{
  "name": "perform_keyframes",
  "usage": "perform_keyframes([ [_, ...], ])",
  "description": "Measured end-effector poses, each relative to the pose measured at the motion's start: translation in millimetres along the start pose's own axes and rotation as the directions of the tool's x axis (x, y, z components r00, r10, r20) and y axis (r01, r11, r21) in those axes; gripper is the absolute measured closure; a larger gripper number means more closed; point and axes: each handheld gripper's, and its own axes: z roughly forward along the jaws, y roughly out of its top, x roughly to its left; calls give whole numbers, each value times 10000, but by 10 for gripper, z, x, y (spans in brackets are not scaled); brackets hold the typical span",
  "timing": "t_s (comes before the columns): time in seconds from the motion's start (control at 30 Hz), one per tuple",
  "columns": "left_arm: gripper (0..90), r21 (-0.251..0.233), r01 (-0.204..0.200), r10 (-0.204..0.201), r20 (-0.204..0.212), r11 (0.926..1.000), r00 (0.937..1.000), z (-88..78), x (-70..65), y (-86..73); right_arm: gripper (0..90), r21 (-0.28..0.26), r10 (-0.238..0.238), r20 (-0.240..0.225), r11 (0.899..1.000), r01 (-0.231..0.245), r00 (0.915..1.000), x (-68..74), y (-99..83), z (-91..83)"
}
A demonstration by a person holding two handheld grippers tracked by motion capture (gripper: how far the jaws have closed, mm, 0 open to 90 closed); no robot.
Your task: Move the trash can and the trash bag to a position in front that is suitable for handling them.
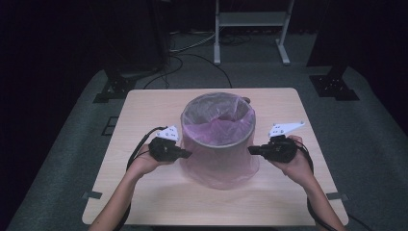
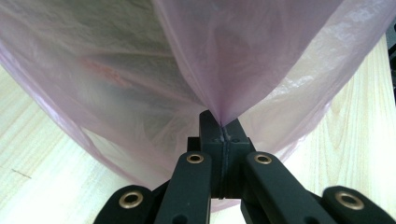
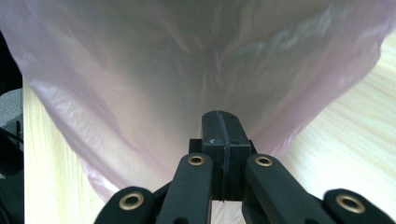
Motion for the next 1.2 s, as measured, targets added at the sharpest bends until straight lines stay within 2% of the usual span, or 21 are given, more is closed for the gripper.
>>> perform_keyframes([
  [0.03,666,75,144,-144,-44,9999,9999,-4,-1,-1,900,48,38,21,10000,-38,10000,-5,-21,-13],
  [0.13,573,99,331,-331,54,9994,9994,-67,-29,-48,900,-58,120,77,9999,-119,9999,-20,-26,-97],
  [0.23,423,51,539,-538,-80,9985,9985,-144,-59,-130,778,-148,37,10,9999,-37,10000,12,91,-346],
  [0.3,399,40,599,-598,-147,9982,9981,-167,-66,-157,765,-157,-94,58,9998,95,9999,31,129,-392],
  [0.47,262,162,705,-700,-288,9974,9971,-225,-118,-232,694,-415,-558,-259,9976,547,9981,165,534,-660],
  [0.5,262,190,670,-663,-332,9976,9972,-232,-130,-245,694,-415,-558,-259,9976,547,9981,165,534,-660],
  [0.53,216,214,718,-708,-447,9972,9965,-239,-146,-260,651,-237,-902,-315,9957,895,9954,217,726,-632],
  [0.57,216,238,753,-739,-545,9969,9958,-245,-155,-272,651,-237,-902,-315,9957,895,9954,217,726,-632],
  [0.6,199,157,787,-776,-618,9968,9951,-250,-165,-288,636,4,-1171,-301,9931,1171,9927,261,911,-559],
  [0.7,193,-186,938,-948,-644,9954,9934,-269,-181,-336,619,362,-1527,-368,9874,1540,9876,321,1177,-372],
  [0.8,187,-387,1019,-1044,-688,9940,9921,-285,-181,-382,713,1159,-2270,-80,9671,2264,9739,348,1394,-112],
  [0.9,187,-391,1085,-1110,-679,9933,9915,-289,-180,-417,792,1943,-2467,-62,9503,2432,9691,324,1533,138],
  [0.93,187,-226,1045,-1058,-730,9943,9917,-299,-176,-423,792,1943,-2467,-62,9503,2432,9691,324,1533,138],
  [0.97,186,-206,1010,-1025,-895,9947,9907,-315,-171,-429,813,2671,-2510,-81,9323,2440,9679,300,1601,330],
  [1.0,186,-268,1075,-1095,-915,9938,9898,-331,-164,-433,813,2671,-2510,-81,9323,2440,9679,300,1601,330],
  [1.03,179,-350,1122,-1150,-897,9931,9893,-344,-162,-439,831,3344,-2581,-49,9101,2448,9661,303,1628,479],
  [1.07,179,-391,1107,-1138,-886,9931,9895,-358,-160,-444,831,3344,-2581,-49,9101,2448,9661,303,1628,479],
  [1.1,179,-442,1110,-1146,-887,9928,9894,-369,-159,-450,835,3661,-2575,-145,8978,2448,9662,316,1632,536],
  [1.13,179,-470,1129,-1167,-867,9925,9894,-376,-159,-456,853,4066,-2628,-526,8755,2611,9634,363,1623,609],
  [1.17,179,-461,1119,-1155,-855,9927,9896,-381,-157,-462,853,4066,-2628,-526,8755,2611,9634,363,1623,609],
  [1.2,179,-486,1146,-1183,-827,9922,9895,-382,-157,-469,869,4208,-2689,-726,8648,2739,9604,397,1614,632],
])
